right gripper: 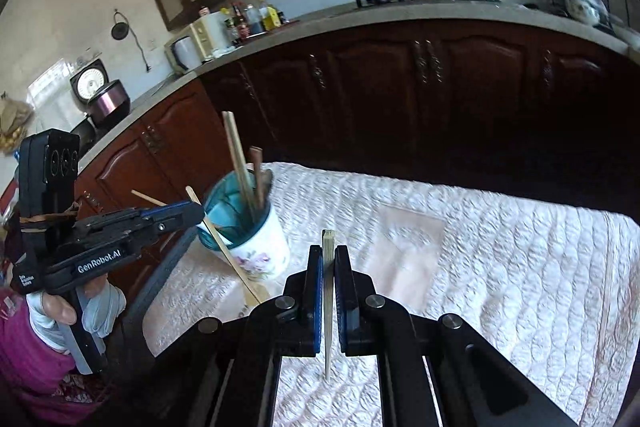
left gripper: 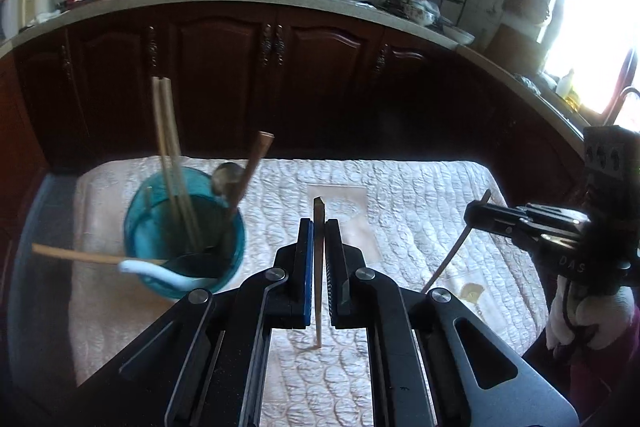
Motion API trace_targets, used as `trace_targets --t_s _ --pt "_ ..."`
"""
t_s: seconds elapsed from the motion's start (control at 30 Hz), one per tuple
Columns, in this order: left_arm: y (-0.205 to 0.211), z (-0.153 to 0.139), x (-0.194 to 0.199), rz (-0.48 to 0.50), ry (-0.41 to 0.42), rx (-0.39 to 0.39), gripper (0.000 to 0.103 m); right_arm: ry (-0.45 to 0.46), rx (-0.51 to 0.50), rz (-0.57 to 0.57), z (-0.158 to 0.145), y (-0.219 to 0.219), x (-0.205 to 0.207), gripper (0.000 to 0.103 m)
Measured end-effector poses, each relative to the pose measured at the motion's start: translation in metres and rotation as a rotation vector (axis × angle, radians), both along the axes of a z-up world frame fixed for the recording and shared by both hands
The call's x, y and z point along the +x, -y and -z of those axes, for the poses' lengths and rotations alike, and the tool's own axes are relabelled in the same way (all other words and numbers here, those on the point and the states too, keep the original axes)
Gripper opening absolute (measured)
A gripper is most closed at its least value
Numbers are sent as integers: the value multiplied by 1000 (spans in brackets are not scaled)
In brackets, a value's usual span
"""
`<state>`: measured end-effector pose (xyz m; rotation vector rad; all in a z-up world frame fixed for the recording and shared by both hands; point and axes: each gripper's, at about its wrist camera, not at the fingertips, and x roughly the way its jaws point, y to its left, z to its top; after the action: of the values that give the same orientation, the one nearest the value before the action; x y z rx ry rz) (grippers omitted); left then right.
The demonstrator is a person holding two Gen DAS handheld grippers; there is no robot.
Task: Organize utensils
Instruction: 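Lift both chopsticks and carry them up over the teal cup, then lower both chopsticks into the cup and open both tools to release them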
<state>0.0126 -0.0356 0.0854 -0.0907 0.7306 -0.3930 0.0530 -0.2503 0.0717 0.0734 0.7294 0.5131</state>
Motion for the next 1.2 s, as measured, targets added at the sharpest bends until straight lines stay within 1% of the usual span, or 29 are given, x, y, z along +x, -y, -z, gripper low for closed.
trace_targets --t_s 0.13,0.33,0.53,0.67,0.8,0.93,1.07,1.2 --pt "-11 -4 -3 -19 7 -12 4 17 -7 -19 -7 -13 -1 5" --pt "-30 -20 -10 -26 16 -49 4 46 -19 -39 -22 -25 -3 5" --pt "-51 -51 -19 -27 47 -81 4 106 -20 -71 -52 -39 -3 5" --pt "-73 -79 -24 -48 90 -98 4 150 -3 -96 -73 -52 0 5" --pt "-88 -101 -27 -69 132 -97 4 178 12 -113 -88 -68 5 5" --pt "-106 -117 -24 -115 175 -85 4 207 13 -131 -101 -89 12 5" --pt "-121 -122 -18 -160 201 -72 4 232 7 -140 -109 -111 21 5" --pt "-130 -119 -11 -203 213 -50 4 238 -7 -137 -108 -128 32 5"
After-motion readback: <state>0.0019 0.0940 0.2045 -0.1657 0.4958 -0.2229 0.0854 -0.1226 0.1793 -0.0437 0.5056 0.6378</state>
